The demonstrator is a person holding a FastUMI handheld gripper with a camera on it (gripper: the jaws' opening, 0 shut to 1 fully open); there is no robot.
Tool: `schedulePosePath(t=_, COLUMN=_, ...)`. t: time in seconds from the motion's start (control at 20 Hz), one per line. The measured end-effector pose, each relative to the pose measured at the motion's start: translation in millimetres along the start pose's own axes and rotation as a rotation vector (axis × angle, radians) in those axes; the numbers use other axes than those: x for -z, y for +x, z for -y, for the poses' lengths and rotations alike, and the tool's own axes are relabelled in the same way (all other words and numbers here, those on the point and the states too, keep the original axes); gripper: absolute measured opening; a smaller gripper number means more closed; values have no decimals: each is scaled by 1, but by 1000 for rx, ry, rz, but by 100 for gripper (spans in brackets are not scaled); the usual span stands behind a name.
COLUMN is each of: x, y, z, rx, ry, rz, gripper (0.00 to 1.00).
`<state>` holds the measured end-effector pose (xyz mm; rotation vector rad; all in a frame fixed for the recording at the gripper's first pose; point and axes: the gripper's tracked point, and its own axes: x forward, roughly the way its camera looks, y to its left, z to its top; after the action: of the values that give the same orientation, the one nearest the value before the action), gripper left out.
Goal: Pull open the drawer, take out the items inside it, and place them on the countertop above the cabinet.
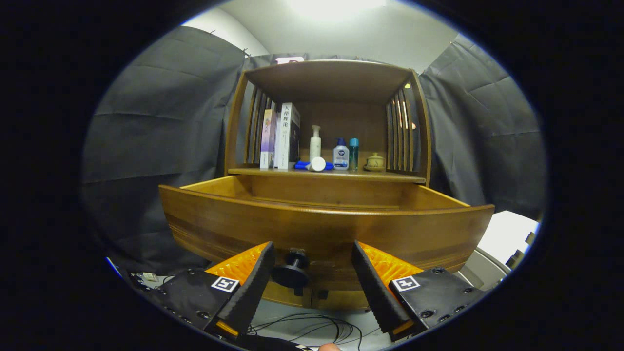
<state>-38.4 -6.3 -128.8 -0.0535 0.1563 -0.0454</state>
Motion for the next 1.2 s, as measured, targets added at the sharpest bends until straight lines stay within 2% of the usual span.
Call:
schedulePosePath(t=0.55, x=11, y=7, z=-4, rx=41, ry=-53, rz=-12, gripper=98)
schedulePosePath(t=0.8, x=8, y=19, z=4, rx=76, ry=-6, rz=-12, gripper=98)
schedulePosePath(t=0.95, x=8, y=17, z=5, rx=91, ry=-46, rz=1, gripper=98)
schedulePosePath(t=1.2, x=7, y=21, z=4, rx=100, ry=-32, rz=7, gripper=98)
